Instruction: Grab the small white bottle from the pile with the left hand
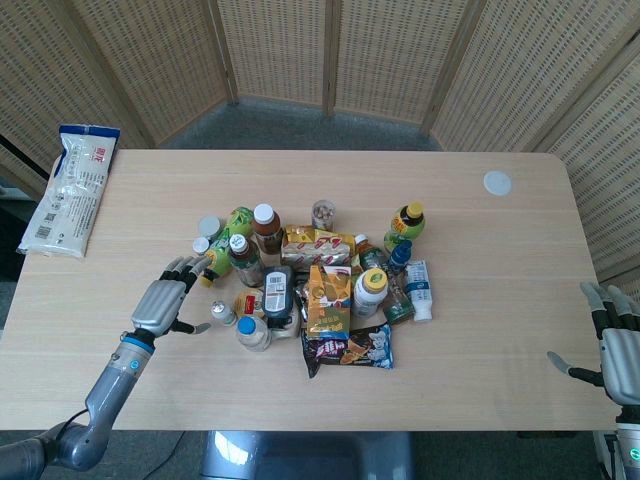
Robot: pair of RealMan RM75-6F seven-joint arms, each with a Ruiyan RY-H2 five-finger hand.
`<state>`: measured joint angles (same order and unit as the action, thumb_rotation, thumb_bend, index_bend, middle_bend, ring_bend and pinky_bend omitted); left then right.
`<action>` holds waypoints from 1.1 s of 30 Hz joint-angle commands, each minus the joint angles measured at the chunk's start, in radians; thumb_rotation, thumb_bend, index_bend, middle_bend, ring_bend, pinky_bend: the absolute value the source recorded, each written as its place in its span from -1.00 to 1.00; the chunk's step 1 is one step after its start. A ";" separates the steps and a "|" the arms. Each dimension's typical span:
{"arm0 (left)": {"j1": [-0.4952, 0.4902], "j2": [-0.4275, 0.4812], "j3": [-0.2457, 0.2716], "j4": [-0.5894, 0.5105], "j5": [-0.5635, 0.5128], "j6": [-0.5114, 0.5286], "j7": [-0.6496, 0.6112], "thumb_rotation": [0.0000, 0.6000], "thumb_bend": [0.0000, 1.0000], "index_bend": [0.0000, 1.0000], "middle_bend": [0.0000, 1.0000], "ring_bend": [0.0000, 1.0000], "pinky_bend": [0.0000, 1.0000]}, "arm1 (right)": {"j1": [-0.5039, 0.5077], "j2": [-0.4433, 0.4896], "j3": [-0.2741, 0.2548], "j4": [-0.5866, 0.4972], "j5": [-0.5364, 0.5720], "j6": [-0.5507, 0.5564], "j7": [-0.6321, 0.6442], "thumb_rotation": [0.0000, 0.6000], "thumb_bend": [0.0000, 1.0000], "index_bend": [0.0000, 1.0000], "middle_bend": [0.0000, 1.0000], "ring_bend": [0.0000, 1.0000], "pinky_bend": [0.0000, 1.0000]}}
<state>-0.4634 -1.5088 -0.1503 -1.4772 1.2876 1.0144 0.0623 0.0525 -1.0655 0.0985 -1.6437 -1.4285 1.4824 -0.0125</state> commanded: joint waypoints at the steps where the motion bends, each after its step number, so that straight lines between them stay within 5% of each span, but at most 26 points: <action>1: -0.011 -0.010 0.003 0.004 -0.014 -0.014 0.010 1.00 -1.00 -0.98 -1.00 -1.00 -1.00 | 0.000 0.000 0.000 0.001 0.000 -0.001 0.000 0.70 -1.00 -1.00 -1.00 -1.00 -1.00; 15: -0.041 -0.085 0.009 0.042 -0.061 -0.017 0.056 1.00 -1.00 -0.84 -0.95 -1.00 -0.95 | 0.000 0.003 0.002 0.005 0.003 -0.001 0.013 0.71 -1.00 -1.00 -1.00 -1.00 -1.00; 17: -0.040 -0.097 0.007 0.049 -0.070 -0.006 0.072 1.00 -1.00 -0.69 -0.69 -0.85 -0.64 | 0.000 0.003 0.003 0.007 0.004 -0.001 0.015 0.72 -1.00 -1.00 -1.00 -1.00 -1.00; 20: -0.036 -0.127 0.005 0.069 -0.076 0.027 0.100 1.00 -1.00 -0.27 -0.09 -0.26 -0.07 | 0.000 0.004 0.003 0.006 0.002 0.000 0.019 0.72 -1.00 -1.00 -1.00 -1.00 -1.00; 23: -0.030 -0.157 0.003 0.092 -0.068 0.067 0.109 1.00 -1.00 0.13 0.37 0.18 0.27 | -0.002 0.005 0.004 0.005 0.003 0.003 0.021 0.71 -1.00 -1.00 -1.00 -1.00 -1.00; 33: -0.016 -0.170 -0.007 0.115 -0.047 0.131 0.105 1.00 -1.00 0.54 0.79 0.59 0.53 | -0.001 0.003 0.003 0.005 0.004 0.000 0.016 0.72 -1.00 -1.00 -1.00 -1.00 -1.00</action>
<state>-0.4819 -1.6814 -0.1554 -1.3614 1.2354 1.1397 0.1716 0.0519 -1.0621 0.1020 -1.6385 -1.4243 1.4822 0.0035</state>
